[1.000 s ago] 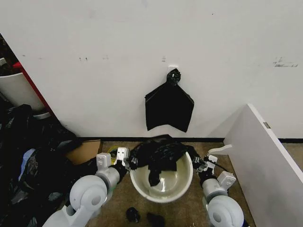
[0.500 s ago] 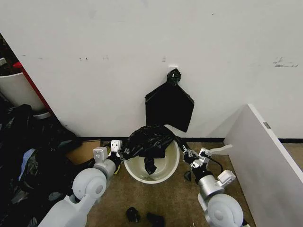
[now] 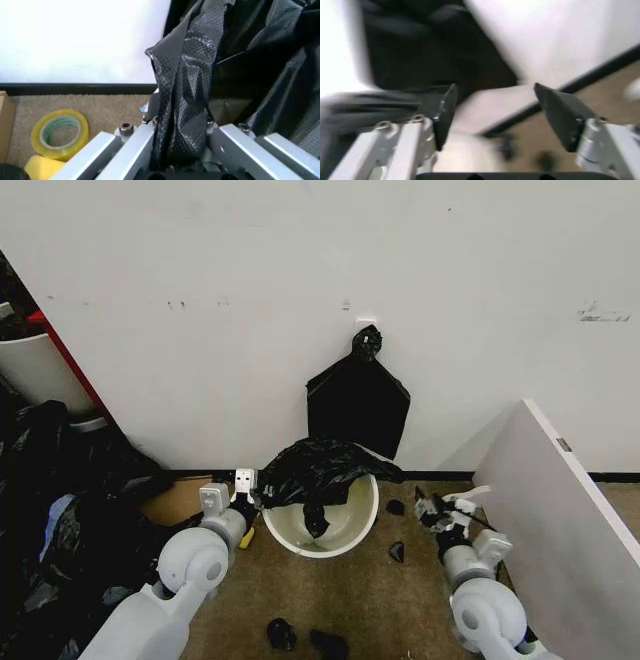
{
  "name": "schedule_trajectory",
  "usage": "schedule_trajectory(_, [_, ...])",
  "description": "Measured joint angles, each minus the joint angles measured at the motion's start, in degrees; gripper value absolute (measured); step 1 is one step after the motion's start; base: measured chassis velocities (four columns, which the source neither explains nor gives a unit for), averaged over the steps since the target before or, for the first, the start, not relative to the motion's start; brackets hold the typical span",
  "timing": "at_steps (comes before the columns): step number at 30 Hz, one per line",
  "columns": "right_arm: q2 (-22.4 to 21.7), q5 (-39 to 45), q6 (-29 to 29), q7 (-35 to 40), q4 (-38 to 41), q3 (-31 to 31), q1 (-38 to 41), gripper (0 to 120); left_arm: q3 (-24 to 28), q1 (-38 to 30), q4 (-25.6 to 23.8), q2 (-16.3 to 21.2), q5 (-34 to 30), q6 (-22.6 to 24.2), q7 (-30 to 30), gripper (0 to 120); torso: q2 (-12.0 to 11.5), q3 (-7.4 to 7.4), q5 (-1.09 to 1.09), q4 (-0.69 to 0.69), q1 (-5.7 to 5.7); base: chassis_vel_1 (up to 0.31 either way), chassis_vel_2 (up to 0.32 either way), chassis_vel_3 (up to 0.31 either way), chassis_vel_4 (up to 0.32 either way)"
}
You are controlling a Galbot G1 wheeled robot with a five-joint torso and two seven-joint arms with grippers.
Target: Place the garbage bag over the trash bin.
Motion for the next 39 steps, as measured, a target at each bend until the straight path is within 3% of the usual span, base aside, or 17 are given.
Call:
schedule_trajectory(5, [1.2, 2.3, 1.0, -10.0, 7.5, -5.8, -3.0, 84, 0.8, 1.1, -0.8, -1.8, -0.2, 0.0, -0.6, 1, 0.0, 0.00, -0.01, 0.00, -0.01, 0.000, 0.000, 0.000, 0.000])
schedule_trajectory(10, [2.8, -0.2, 0.1, -10.2, 6.1, -9.2, -2.0, 98, 1.0, 1.7, -2.0, -2.3, -0.5, 0.1, -1.1, 1, 0.0, 0.00, 0.00, 0.01, -0.01, 0.000, 0.000, 0.000, 0.000])
schedule_trajectory(17, [4.3, 1.8, 0.0, -8.5, 2.4, -9.1, -0.7, 97, 0.5, 3.4, -4.4, -1.9, -1.4, 0.4, -1.4, 1, 0.0, 0.00, 0.01, 0.01, -0.01, 0.000, 0.000, 0.000, 0.000])
schedule_trajectory(23, [5.1, 2.0, 0.8, -9.1, 0.8, -8.3, 0.1, 79, 0.8, 3.7, -5.1, -2.5, -1.4, 0.5, -1.7, 1, 0.0, 0.00, 0.01, 0.00, -0.01, 0.000, 0.000, 0.000, 0.000])
schedule_trajectory(29, [6.1, 2.0, 1.8, -10.8, -0.7, -8.3, 1.2, 52, 1.4, 3.5, -5.2, -3.0, -1.5, 0.5, -1.6, 1, 0.0, 0.00, 0.01, 0.00, 0.00, 0.000, 0.000, 0.000, 0.000])
schedule_trajectory(32, [6.2, 1.9, 1.7, -10.8, -0.7, -8.3, 1.2, 47, 1.6, 3.4, -5.2, -3.1, -1.5, 0.6, -1.6, 1, 0.0, 0.00, 0.01, 0.00, 0.00, 0.000, 0.000, 0.000, 0.000])
schedule_trajectory(39, [6.2, 1.6, 3.3, -13.6, -0.1, -8.4, 0.4, 17, 1.7, 3.4, -4.3, -3.4, -1.4, 0.4, -1.8, 1, 0.0, 0.00, 0.01, 0.01, 0.00, 0.000, 0.000, 0.000, 0.000])
